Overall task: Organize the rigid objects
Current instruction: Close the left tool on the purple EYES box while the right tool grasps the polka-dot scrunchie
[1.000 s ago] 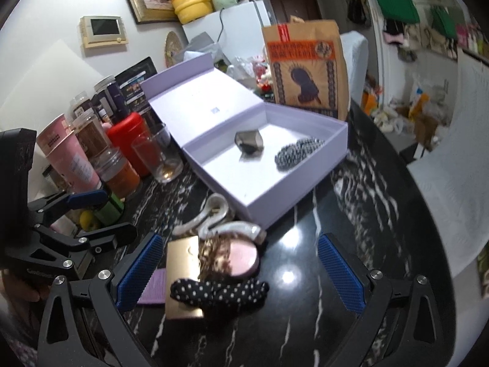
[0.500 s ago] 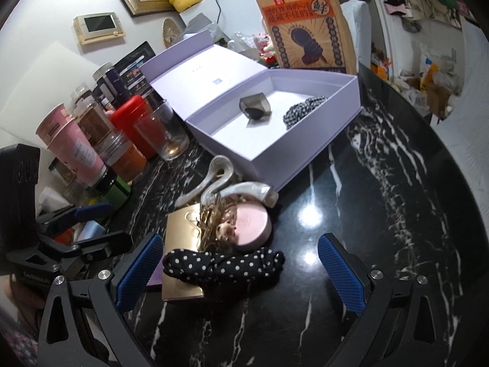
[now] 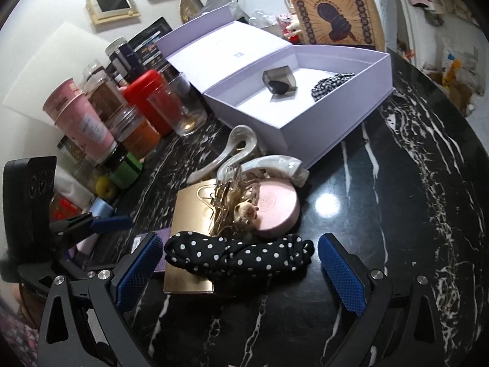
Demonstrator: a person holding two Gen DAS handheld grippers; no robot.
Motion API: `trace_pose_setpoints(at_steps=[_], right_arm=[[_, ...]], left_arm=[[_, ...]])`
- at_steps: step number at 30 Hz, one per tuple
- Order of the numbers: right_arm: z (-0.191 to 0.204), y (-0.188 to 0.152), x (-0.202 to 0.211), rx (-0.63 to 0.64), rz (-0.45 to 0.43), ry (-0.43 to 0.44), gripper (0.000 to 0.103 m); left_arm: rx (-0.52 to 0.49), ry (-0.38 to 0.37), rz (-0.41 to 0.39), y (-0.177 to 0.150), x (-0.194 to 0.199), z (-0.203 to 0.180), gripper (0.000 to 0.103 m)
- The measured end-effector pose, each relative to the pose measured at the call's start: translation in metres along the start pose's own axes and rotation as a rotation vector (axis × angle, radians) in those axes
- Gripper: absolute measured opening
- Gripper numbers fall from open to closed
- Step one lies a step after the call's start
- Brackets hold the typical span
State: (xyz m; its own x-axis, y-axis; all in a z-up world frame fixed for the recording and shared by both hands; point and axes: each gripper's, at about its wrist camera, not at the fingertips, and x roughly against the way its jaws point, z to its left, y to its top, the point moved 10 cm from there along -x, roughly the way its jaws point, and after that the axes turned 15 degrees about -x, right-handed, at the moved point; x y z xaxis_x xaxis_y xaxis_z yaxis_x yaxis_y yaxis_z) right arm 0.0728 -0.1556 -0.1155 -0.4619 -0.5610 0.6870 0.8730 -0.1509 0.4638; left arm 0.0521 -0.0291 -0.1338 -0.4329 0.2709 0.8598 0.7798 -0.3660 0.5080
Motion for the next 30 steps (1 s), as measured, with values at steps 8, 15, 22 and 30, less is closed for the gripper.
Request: trace_pose_setpoints(at_steps=[8,15,22,30], right_arm=[[0.0,-0.003,-0.014,0.004,0.027,-0.009,0.103],[-0.003,-0.006,-0.017,0.005,0.023,-0.029,0.103],[-0.002,-0.007,-0.019,0.022,0.01,-0.053,0.098],[-0.001,-0.008,-0.017,0.012,0.018,-0.026,0.09]], left_arm=[[0.009,-0.007,0.031,-0.012,-0.01,0.004,0.103],[-0.017,0.013,0.04,-0.017,-0.018,0.005,0.103],[-0.087,0.074,0.031,-0.014,-0.025,0.005,0.103],[-0.111,0.122,0.0,-0.015,-0.019,0.005,0.081]])
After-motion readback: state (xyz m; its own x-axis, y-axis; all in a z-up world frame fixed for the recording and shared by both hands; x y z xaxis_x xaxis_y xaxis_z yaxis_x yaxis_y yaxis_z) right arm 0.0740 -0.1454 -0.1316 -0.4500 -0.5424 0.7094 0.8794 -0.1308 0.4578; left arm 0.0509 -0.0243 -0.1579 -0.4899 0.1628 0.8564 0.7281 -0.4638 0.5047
